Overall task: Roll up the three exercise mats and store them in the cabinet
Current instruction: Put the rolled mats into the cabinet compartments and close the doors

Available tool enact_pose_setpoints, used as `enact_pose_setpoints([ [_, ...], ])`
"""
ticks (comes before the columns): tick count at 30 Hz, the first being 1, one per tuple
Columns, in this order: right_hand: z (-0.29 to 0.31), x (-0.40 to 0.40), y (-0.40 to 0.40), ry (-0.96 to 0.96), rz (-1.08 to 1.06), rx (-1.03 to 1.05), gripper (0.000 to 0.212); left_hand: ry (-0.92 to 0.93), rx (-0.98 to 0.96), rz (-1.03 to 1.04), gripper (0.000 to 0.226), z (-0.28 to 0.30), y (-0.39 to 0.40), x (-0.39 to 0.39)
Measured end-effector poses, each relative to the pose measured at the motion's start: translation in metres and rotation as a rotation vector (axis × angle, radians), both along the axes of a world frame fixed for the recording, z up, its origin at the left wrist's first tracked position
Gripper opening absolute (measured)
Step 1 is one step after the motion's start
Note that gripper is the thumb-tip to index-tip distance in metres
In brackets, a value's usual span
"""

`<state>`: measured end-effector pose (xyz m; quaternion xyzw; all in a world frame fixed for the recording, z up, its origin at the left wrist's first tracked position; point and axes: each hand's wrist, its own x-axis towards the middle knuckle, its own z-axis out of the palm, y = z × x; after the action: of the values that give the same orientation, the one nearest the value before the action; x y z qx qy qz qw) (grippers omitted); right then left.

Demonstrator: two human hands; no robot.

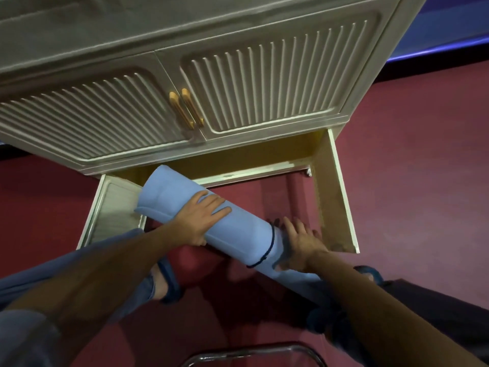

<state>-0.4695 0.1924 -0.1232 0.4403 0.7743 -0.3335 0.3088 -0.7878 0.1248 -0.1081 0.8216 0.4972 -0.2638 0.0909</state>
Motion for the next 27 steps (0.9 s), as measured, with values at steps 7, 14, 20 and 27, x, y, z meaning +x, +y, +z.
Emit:
enact_pose_setpoints([
  [7, -0.066, 0.017, -0.036, 0.094, -0.221, 0.151, 0.154, -0.023, 0.000, -0.002, 0.122, -0.022, 0.041, -0.012],
  [14, -0.047, -0.016, -0.017, 0.164, -0.305, 0.181, 0.124, -0.013, -0.018, 0.071, 0.132, -0.041, 0.071, -0.057],
  [20, -0.036, -0.035, -0.014, 0.168, -0.285, 0.161, 0.125, -0.059, -0.049, 0.081, 0.134, -0.029, 0.081, -0.078],
  [27, -0.015, -0.057, -0.005, 0.195, -0.199, 0.100, 0.112, -0.066, -0.071, 0.176, 0.133, -0.022, 0.063, -0.103],
])
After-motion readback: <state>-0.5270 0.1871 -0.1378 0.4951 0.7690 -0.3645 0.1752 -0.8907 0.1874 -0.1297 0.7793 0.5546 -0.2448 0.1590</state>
